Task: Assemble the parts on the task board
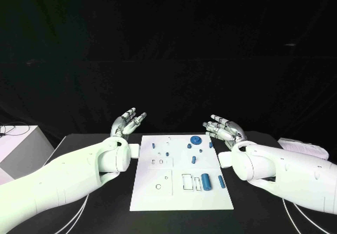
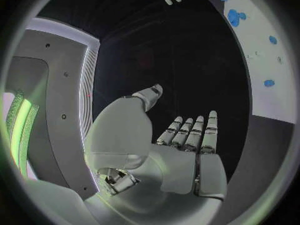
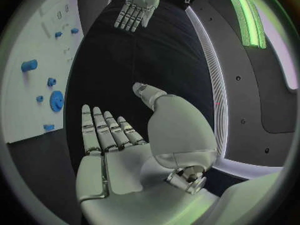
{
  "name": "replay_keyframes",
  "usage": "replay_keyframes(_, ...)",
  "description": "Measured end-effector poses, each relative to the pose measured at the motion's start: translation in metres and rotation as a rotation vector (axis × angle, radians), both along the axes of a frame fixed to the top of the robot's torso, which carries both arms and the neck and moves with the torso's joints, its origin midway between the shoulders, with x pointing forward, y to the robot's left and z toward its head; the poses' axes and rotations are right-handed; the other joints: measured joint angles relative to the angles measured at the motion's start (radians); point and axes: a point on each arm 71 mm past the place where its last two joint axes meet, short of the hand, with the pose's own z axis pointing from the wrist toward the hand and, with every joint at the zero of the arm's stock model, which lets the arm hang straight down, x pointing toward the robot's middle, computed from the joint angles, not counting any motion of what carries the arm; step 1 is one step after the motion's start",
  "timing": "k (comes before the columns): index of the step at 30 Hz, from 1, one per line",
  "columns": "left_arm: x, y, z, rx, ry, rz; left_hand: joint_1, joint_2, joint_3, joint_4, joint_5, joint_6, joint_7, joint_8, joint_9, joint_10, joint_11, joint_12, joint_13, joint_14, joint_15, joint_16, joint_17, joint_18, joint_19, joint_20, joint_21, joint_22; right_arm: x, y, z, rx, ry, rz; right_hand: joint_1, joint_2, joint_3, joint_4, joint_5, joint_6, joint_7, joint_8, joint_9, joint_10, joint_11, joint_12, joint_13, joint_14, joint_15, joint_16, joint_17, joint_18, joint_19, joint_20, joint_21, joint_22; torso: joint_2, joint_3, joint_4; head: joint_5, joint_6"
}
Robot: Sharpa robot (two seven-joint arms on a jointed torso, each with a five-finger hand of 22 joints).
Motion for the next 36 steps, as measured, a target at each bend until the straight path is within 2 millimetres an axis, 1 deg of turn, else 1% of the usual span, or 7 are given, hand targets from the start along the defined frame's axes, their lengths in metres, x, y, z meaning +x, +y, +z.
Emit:
replay_keyframes(9,0.004,0.001,-0.002,-0.005,0.003,-0.072,0.051,0.004,0.02,0.004,0.006,0.041,0.003,0.009,0.008,0.055,0.025,0.006,0.005,0.067,0.017,0.018,0.009,0.014,0.046,0.016,0.013,0.008,0.009,-0.002,-0.003,-0.041,0.051,0.114,0.068,-0.007,0.025,-0.019,0.0,0.101,0.005,0.028,0.016,0.124,-0.001,0.011,0.009,0.155,-0.01,0.03,0.019,0.017,0.132,0.006,0.031,0.014,0.0,-0.0004,-0.0003,0.0,-0.004)
replay_keyframes(13,0.0,0.011,0.003,-0.007,-0.003,-0.102,0.06,0.003,0.023,0.007,0.006,0.166,0.01,0.05,0.034,0.253,0.06,0.04,0.022,0.344,0.012,0.086,0.051,0.014,0.249,0.017,0.076,0.035,0.021,-0.019,0.005,-0.179,-0.036,0.128,0.098,-0.018,0.038,-0.036,0.0,0.247,0.016,0.066,0.041,0.284,-0.02,0.03,0.018,0.296,-0.037,0.066,0.037,0.039,0.254,-0.001,0.075,0.029,0.005,-0.0017,-0.0019,-0.007,-0.019)
replay_keyframes(15,-0.002,0.011,0.007,-0.013,-0.01,-0.121,0.066,-0.003,0.027,0.011,0.006,0.307,0.02,0.096,0.064,0.521,0.046,0.091,0.038,0.502,-0.015,0.14,0.083,0.049,0.363,0.014,0.124,0.053,0.024,-0.02,0.01,-0.249,-0.085,0.152,0.115,-0.023,0.038,-0.048,-0.008,0.332,0.027,0.09,0.055,0.367,-0.037,0.04,0.02,0.374,-0.058,0.09,0.05,0.055,0.32,-0.014,0.106,0.04,0.01,-0.0024,-0.0014,-0.01,-0.022)
replay_keyframes(19,-0.007,0.01,0.017,-0.024,-0.033,-0.167,0.072,-0.009,0.041,0.023,0.006,0.506,0.05,0.164,0.104,0.686,0.008,0.116,0.042,0.659,-0.064,0.213,0.14,0.063,0.489,-0.01,0.197,0.078,0.029,-0.017,0.021,-0.388,-0.179,0.207,0.14,-0.036,0.034,-0.067,-0.012,0.461,0.047,0.128,0.076,0.504,-0.07,0.05,0.021,0.522,-0.103,0.141,0.08,0.055,0.438,-0.056,0.196,0.083,0.023,-0.003,0.0037,-0.016,-0.023)
replay_keyframes(23,-0.013,0.011,0.028,-0.027,-0.056,-0.213,0.081,-0.018,0.061,0.023,0.006,0.561,0.065,0.185,0.113,0.765,-0.016,0.117,0.043,0.747,-0.095,0.269,0.195,0.062,0.558,-0.043,0.248,0.098,0.034,-0.015,0.033,-0.538,-0.273,0.255,0.16,-0.048,0.028,-0.084,-0.015,0.553,0.063,0.147,0.089,0.614,-0.099,0.049,0.021,0.66,-0.148,0.188,0.124,0.055,0.51,-0.104,0.327,0.161,0.038,-0.0031,0.0112,-0.024,-0.024)
replay_keyframes(27,-0.021,0.009,0.039,-0.032,-0.081,-0.265,0.079,-0.023,0.073,0.023,0.006,0.586,0.075,0.191,0.12,0.811,-0.03,0.106,0.043,0.779,-0.114,0.31,0.24,0.062,0.588,-0.063,0.283,0.115,0.037,-0.013,0.044,-0.685,-0.354,0.295,0.17,-0.057,0.033,-0.091,-0.018,0.621,0.047,0.155,0.102,0.701,-0.126,0.042,0.025,0.792,-0.187,0.255,0.188,0.063,0.565,-0.143,0.468,0.251,0.055,-0.004,0.0213,-0.036,-0.021)
replay_keyframes(36,-0.034,0.006,0.057,-0.038,-0.118,-0.345,0.078,-0.035,0.084,0.016,0.006,0.595,0.077,0.191,0.131,0.852,-0.039,0.078,0.043,0.798,-0.127,0.407,0.338,0.061,0.605,-0.081,0.353,0.154,0.041,-0.005,0.061,-0.985,-0.457,0.363,0.146,-0.104,0.085,-0.079,-0.019,0.687,0.02,0.155,0.146,0.8,-0.168,0.031,0.03,0.934,-0.233,0.539,0.431,0.062,0.708,-0.181,0.836,0.6,0.088,-0.0112,0.044,-0.057,-0.019)
